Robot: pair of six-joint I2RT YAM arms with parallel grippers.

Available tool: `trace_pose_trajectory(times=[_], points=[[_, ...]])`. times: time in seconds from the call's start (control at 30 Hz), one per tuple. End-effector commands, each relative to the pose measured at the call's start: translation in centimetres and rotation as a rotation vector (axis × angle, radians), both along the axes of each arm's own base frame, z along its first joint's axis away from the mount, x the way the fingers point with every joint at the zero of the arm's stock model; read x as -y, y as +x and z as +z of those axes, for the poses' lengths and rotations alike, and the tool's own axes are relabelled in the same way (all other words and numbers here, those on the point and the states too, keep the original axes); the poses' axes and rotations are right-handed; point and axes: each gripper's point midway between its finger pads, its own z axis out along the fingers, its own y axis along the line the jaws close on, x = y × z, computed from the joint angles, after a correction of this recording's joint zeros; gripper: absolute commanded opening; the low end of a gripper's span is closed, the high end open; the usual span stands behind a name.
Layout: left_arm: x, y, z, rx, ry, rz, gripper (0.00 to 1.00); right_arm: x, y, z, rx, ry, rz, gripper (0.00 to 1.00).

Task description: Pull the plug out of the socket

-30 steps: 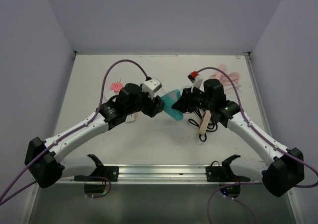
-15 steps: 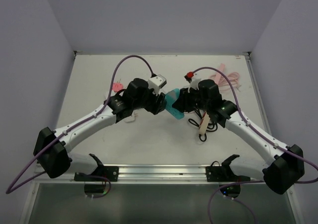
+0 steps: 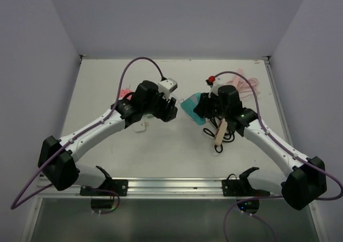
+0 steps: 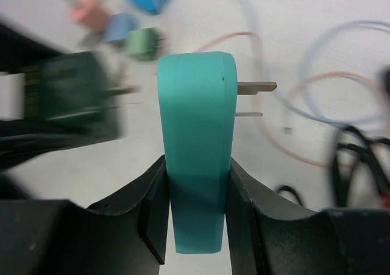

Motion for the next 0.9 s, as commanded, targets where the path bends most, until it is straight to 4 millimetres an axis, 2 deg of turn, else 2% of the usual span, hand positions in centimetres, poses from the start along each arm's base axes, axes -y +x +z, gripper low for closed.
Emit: trace_pose_trajectory(times=[0.0,0.03,0.17,0.27,0.33,0.57,0.7,0.87], points=[[-2.7,-0.5,6.3,0.092,-0.091,-0.016,0.00,11.9,3.2,-5.1,-0.046,-0.316,-0.431,0.00],[-3.7,-0.3,6.1,0.087,-0.069,0.004,0.00,12.3,3.2,-5.1,-0.045,-0.326,-0.441,0.00],[-5.1,-0.2,6.0,0.095,-0.025,0.022,0.00,12.3,3.2,-5.2,-0.053,-0.328,-0.445,0.00],[-5.4,-0.2,5.8,0.093,-0.024,0.031,0.00,10.9,3.2,-4.0,-0.029,-0.257,-0.395,0.00],[-5.7,0.0,5.4,0.093,-0.029,0.061,0.00,10.3,3.3,-2.2,0.016,-0.199,-0.380,0.00],[-8.0,1.5,1.2,0.053,0.002,0.284,0.00,9.9,2.9,1.1,0.101,-0.100,-0.392,0.00],[-11.0,2.1,-2.3,0.030,0.056,0.473,0.00,11.7,2.5,2.0,0.131,-0.073,-0.499,0.00],[-14.0,2.7,-6.2,-0.047,0.087,0.624,0.00,15.2,2.3,0.7,0.094,-0.094,-0.656,0.00]])
